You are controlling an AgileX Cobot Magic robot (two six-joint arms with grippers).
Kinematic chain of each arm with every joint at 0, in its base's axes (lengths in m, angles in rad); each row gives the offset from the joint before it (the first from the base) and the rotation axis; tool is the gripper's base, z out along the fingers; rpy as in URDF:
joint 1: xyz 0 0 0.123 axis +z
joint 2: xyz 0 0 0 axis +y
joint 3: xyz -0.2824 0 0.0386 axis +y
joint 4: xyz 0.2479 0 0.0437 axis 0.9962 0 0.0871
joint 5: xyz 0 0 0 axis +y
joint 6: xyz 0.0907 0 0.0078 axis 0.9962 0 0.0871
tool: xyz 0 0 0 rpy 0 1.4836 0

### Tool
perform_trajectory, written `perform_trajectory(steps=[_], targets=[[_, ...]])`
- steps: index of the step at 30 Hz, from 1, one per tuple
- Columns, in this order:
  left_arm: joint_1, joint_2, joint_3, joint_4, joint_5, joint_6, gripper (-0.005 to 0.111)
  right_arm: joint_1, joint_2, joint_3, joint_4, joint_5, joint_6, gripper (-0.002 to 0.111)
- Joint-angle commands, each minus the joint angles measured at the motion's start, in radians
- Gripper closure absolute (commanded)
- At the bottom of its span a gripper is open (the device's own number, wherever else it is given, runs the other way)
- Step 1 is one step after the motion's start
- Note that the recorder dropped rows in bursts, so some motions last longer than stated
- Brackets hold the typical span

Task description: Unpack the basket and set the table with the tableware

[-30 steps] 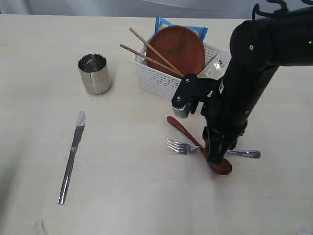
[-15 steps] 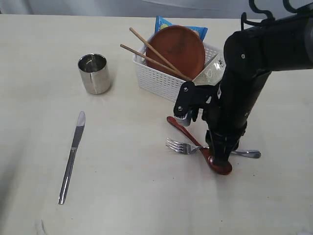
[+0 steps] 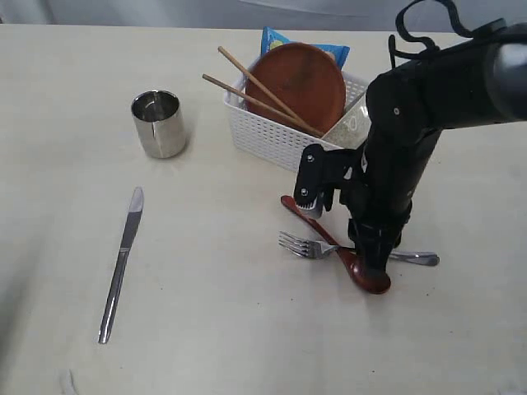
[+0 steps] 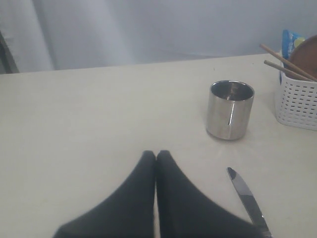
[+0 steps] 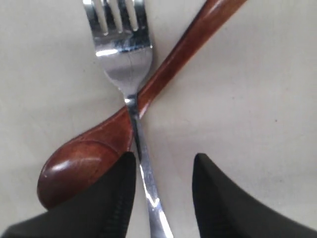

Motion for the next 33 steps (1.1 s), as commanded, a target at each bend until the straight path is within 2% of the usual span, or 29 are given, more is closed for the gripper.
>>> perform_trajectory(steps=[1,10,11,15,20,28,33], targets=[[-0.008,-0.002,0.002,-0.002,-0.009,-0.004,0.107,0.001,0.022,0.011,-0.030,-0.005,0.010,0.071],[-0.008,-0.002,0.002,-0.002,-0.009,-0.004,0.107,0.001,0.031,0.050,-0.064,-0.073,0.046,0.073],[-0.008,-0.002,0.002,-0.002,-0.009,-0.004,0.107,0.001,0.031,0.050,-0.064,-0.077,0.049,0.075],[-0.008,-0.002,0.002,-0.002,-0.009,-0.004,0.107,0.001,0.033,0.050,-0.077,-0.075,0.049,0.108],[-0.008,-0.002,0.002,-0.002,-0.009,-0.004,0.107,0.001,0.018,0.048,-0.079,-0.065,0.049,0.109],[-0.008,-0.002,0.002,-0.002,-0.009,-0.004,0.107,0.001,-0.139,0.048,-0.075,-0.033,0.104,0.109],[-0.008,-0.002,0.002,-0.002,-0.009,-0.004,0.107,0.001,-0.235,0.048,0.061,0.004,0.203,0.109]])
